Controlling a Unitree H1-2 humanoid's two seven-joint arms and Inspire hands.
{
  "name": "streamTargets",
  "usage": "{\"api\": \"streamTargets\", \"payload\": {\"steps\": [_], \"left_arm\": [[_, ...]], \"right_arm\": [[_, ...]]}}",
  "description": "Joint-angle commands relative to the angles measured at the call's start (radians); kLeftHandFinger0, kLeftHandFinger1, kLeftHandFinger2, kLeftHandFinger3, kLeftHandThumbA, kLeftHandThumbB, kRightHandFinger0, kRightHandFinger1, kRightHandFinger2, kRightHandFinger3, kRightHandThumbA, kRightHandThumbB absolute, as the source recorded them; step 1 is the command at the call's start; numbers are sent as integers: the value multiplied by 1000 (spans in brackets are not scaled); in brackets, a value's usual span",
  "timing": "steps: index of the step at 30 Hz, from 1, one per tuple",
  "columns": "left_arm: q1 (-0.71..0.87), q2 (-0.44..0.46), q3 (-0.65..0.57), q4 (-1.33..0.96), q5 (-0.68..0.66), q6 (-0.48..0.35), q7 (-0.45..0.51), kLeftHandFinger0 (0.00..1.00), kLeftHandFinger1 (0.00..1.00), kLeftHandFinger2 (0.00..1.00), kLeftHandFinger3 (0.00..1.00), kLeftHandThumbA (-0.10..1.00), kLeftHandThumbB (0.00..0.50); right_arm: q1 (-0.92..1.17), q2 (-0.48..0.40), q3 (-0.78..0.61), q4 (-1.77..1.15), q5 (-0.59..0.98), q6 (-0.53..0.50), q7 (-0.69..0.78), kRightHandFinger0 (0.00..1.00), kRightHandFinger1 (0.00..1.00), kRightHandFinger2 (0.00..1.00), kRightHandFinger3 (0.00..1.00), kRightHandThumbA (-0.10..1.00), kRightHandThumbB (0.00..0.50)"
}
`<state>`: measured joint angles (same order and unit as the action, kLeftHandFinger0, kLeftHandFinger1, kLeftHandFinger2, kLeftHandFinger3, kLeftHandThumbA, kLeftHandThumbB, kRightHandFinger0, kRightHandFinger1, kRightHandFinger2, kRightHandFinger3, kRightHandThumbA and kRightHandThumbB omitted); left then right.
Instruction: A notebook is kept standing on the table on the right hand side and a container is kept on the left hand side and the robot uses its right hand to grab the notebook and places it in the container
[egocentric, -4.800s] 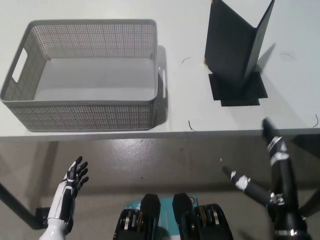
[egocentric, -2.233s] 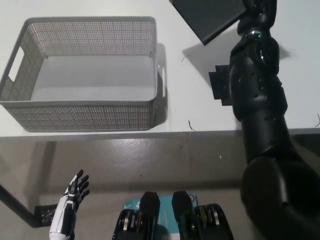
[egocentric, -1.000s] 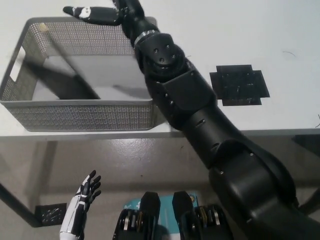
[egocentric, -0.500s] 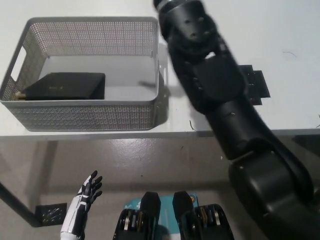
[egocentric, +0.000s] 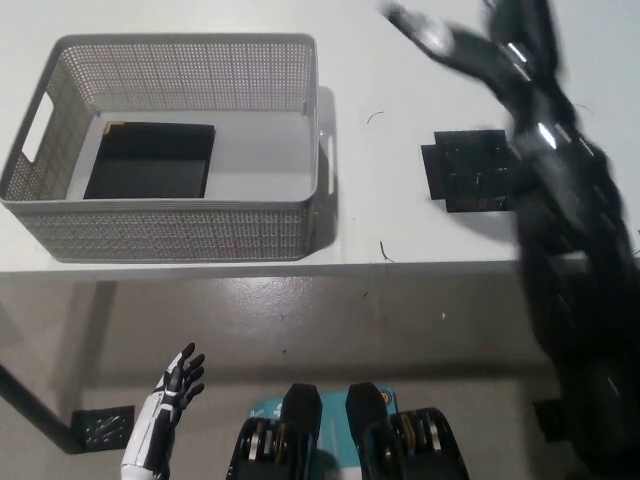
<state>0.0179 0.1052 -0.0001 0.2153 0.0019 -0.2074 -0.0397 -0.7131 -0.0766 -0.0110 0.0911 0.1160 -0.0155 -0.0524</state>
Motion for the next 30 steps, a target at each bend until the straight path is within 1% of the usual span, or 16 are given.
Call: {"api": "streamTargets", "payload": {"steps": [1, 2, 3, 4, 5, 7, 10, 12, 14, 16, 20, 23, 26, 27, 28, 30], "left_arm": [[-23, 17, -2, -29, 8, -15, -12, 1000, 1000, 1000, 1000, 1000, 318], [-26, 13, -1, -29, 2, -11, -14, 1000, 1000, 1000, 1000, 1000, 320], [-30, 13, 1, -30, 3, -4, -10, 1000, 1000, 1000, 1000, 1000, 316], [-34, 16, 4, -32, 0, -4, -11, 1000, 1000, 1000, 1000, 1000, 311], [-38, 19, 5, -29, 1, -8, -11, 1000, 1000, 1000, 1000, 1000, 306], [-40, 23, 6, -29, -3, -7, -15, 1000, 1000, 1000, 1000, 1000, 303], [-40, 22, 4, -29, -6, -5, -20, 1000, 1000, 1000, 1000, 1000, 306], [-36, 22, 0, -39, 5, 5, -16, 1000, 1000, 1000, 1000, 1000, 309], [-45, 19, -1, -26, 5, -7, -15, 1000, 1000, 1000, 1000, 1000, 309], [-51, 20, 5, -22, 1, -7, -14, 1000, 1000, 1000, 1000, 1000, 311], [-52, 20, 4, -21, -7, -7, -22, 1000, 1000, 1000, 1000, 1000, 305], [-49, 21, -2, -22, -3, -14, -27, 1000, 1000, 1000, 1000, 1000, 283], [-53, 23, -1, -22, 6, -9, -21, 1000, 1000, 1000, 1000, 1000, 302], [-54, 21, -1, -22, 10, -6, -17, 1000, 1000, 1000, 1000, 1000, 299], [-56, 23, -3, -18, 5, -11, -23, 1000, 1000, 1000, 1000, 1000, 305], [-57, 25, -5, -16, 11, -13, -23, 1000, 1000, 1000, 1000, 1000, 296]], "right_arm": [[429, -129, -126, -684, 22, -153, 54, 1000, 1000, 1000, 1000, 1000, 490], [473, -123, -117, -676, 9, -177, 56, 1000, 1000, 1000, 1000, 1000, 471], [542, -104, -93, -662, 0, -198, 56, 1000, 1000, 1000, 1000, 1000, 485], [578, -90, -75, -641, 7, -222, 58, 1000, 1000, 1000, 1000, 1000, 455], [625, -75, -50, -604, 2, -242, 64, 1000, 1000, 1000, 1000, 1000, 445], [675, -52, -11, -500, -31, -306, 67, 1000, 1000, 1000, 1000, 1000, 380], [721, -31, 35, -398, -34, -292, 80, 1000, 1000, 1000, 1000, 1000, 388], [742, -17, 68, -316, -56, -261, 83, 1000, 1000, 1000, 1000, 1000, 419], [744, -12, 82, -224, -66, -292, 85, 1000, 1000, 1000, 1000, 1000, 378], [735, -19, 99, -145, -57, -282, 104, 1000, 1000, 1000, 1000, 1000, 400], [717, -23, 112, -10, -61, -279, 108, 1000, 1000, 1000, 1000, 1000, 391], [695, -32, 120, 76, -59, -298, 128, 1000, 1000, 1000, 1000, 1000, 339], [688, -40, 125, 89, -62, -300, 143, 1000, 1000, 1000, 1000, 1000, 294], [689, -43, 124, 90, -62, -303, 145, 1000, 1000, 1000, 1000, 1000, 290], [689, -43, 119, 94, -51, -300, 150, 1000, 1000, 1000, 1000, 1000, 311], [688, -43, 113, 98, -42, -294, 156, 1000, 1000, 1000, 1000, 1000, 324]]}}
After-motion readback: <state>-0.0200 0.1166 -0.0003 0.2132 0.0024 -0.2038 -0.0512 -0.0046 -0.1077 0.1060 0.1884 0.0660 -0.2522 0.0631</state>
